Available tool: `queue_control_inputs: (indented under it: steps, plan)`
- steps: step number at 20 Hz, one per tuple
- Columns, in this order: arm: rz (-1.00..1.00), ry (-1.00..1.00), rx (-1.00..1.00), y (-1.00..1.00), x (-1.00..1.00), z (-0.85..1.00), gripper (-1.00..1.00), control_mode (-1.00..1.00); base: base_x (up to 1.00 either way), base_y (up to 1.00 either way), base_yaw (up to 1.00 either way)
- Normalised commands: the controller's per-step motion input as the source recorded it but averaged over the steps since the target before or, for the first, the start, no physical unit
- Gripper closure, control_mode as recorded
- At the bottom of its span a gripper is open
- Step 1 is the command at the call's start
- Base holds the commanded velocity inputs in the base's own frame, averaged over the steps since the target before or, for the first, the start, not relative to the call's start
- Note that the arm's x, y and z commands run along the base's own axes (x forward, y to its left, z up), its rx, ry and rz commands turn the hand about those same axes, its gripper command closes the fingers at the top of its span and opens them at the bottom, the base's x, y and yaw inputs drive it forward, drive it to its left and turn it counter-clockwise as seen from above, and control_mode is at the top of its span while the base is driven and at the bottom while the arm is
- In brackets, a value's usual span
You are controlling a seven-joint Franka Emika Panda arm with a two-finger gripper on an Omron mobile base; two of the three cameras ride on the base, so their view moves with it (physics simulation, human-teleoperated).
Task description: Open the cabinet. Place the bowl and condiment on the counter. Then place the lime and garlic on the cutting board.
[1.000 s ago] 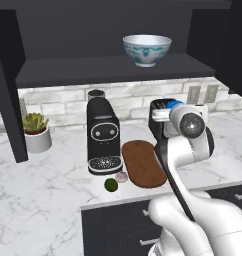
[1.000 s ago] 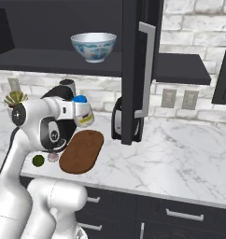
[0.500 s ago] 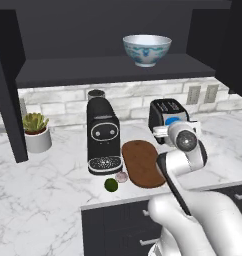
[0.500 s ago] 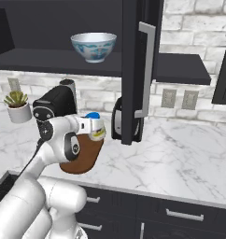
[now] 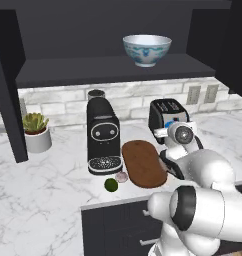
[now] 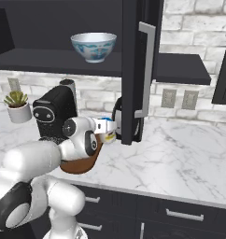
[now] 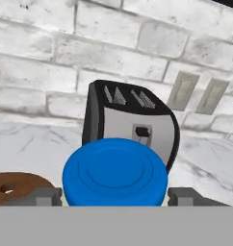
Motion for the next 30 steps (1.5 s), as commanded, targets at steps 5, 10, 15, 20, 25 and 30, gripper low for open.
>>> queue_control_inputs:
  steps: [5,10,15,20,25,30]
  plan:
    - [0.0,0.04,0.0,-0.35,0.3,-0.58,1.0,-1.0,0.0,0.0,0.0]
    - [0.0,0.02,0.0,-0.31,0.22,-0.55,1.0,-1.0,0.0,0.0,0.0]
    - [0.0,0.0,0.0,-0.13,0.29,-0.4,1.0,-1.0,0.0,0.0,0.0]
    - [0.0,0.03,0.02,-0.12,0.16,-0.11,1.0,-1.0,0.0,0.0,0.0]
    - [0.0,0.05,0.04,-0.21,-0.03,0.0,-1.0,-1.0,0.0,0.0,0.0]
    - [0.0,0.02,0.05,-0.03,-0.11,0.59,-1.0,-1.0,0.0,0.0,0.0]
